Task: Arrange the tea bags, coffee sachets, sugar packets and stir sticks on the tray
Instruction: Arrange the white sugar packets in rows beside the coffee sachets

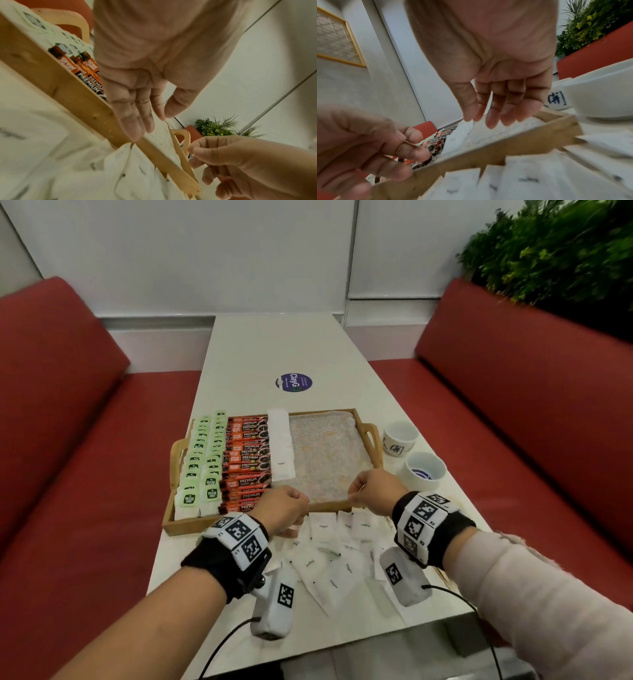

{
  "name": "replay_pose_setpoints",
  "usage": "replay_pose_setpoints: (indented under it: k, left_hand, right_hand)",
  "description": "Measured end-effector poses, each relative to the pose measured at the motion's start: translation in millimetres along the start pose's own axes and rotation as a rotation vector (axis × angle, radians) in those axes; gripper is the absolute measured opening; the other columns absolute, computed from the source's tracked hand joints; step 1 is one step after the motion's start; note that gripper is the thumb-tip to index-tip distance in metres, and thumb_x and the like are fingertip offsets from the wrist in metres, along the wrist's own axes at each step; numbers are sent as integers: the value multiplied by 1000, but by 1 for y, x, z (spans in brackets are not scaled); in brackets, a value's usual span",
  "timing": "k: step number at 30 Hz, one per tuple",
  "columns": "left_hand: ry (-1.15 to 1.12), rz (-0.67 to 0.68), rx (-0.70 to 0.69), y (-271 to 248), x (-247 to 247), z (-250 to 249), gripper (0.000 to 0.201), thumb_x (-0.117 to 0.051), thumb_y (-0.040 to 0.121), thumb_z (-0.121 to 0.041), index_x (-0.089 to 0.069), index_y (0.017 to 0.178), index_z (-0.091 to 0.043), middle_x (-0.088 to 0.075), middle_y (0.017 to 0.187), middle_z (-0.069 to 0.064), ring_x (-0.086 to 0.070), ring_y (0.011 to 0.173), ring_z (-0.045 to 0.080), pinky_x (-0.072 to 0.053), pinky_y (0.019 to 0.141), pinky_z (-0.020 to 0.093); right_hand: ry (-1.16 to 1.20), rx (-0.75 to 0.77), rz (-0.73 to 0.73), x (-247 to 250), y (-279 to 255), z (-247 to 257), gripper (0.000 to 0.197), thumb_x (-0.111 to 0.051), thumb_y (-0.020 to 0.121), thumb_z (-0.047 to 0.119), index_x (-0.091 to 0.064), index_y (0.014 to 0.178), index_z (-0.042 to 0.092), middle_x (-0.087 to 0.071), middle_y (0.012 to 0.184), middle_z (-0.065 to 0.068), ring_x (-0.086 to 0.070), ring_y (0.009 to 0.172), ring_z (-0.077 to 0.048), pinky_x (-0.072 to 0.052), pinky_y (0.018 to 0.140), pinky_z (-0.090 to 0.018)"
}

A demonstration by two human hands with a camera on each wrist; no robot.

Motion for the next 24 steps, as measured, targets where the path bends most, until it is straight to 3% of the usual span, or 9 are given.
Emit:
replay_pose_setpoints:
  k: [1,6,10,14,18,21,24]
  left_hand:
    - [5,-4,13,-2,-3,3,9,-53,92,-12,-58,85,-14,-56,82,5,-54,71,13,-55,61,28]
    - [7,5,68,-6,-17,13,7,-52,94,-15,-57,96,-12,-55,102,6,-57,80,14,-53,56,27]
    - [19,-2,72,-4,-27,12,9,-49,93,-13,-56,98,-10,-54,98,6,-56,79,14,-55,62,29]
    - [63,-14,80,0,-33,15,10,-50,91,-8,-54,83,-10,-51,80,4,-55,75,19,-55,74,38]
    - [65,-33,82,2,-36,24,22,-52,90,-8,-47,71,-18,-50,75,1,-55,72,19,-53,60,32]
    - [57,-47,71,4,-37,24,23,-52,90,-8,-47,70,-18,-52,78,4,-56,84,25,-55,67,36]
    - [46,-59,63,4,-36,26,23,-53,89,-6,-46,70,-17,-56,94,12,-57,84,25,-57,70,37]
  right_hand:
    - [-21,0,0,-2,-6,-5,1,-66,86,16,-65,87,16,-65,92,1,-56,84,-14,-40,62,-20]
    - [-154,-14,-24,-18,-26,-27,31,-68,83,16,-61,113,16,-60,118,-3,-56,110,-22,-40,78,-24]
    - [-218,-42,-70,-37,-34,-37,52,-70,80,17,-51,129,19,-55,128,-7,-54,115,-25,-47,91,-31]
    - [-208,-65,-61,-56,-38,-41,58,-69,81,17,-44,133,18,-53,129,-8,-52,117,-27,-46,95,-33]
    - [-176,-72,-95,-67,-42,-37,52,-64,83,12,-46,132,16,-52,128,-10,-51,116,-27,-45,95,-34]
    - [-148,-67,-122,-72,-45,-35,50,-61,85,11,-47,133,16,-51,129,-9,-49,119,-27,-43,98,-33]
    - [-122,-56,-131,-76,-49,-33,51,-59,86,12,-47,135,18,-51,132,-8,-47,123,-26,-41,100,-33]
Point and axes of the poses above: each hand's wrist, its own y-axis towards the middle knuckle, its own x-axis out of the back of the hand, z = x × y, the point moved 2 cm from there along y, towards the middle knuckle
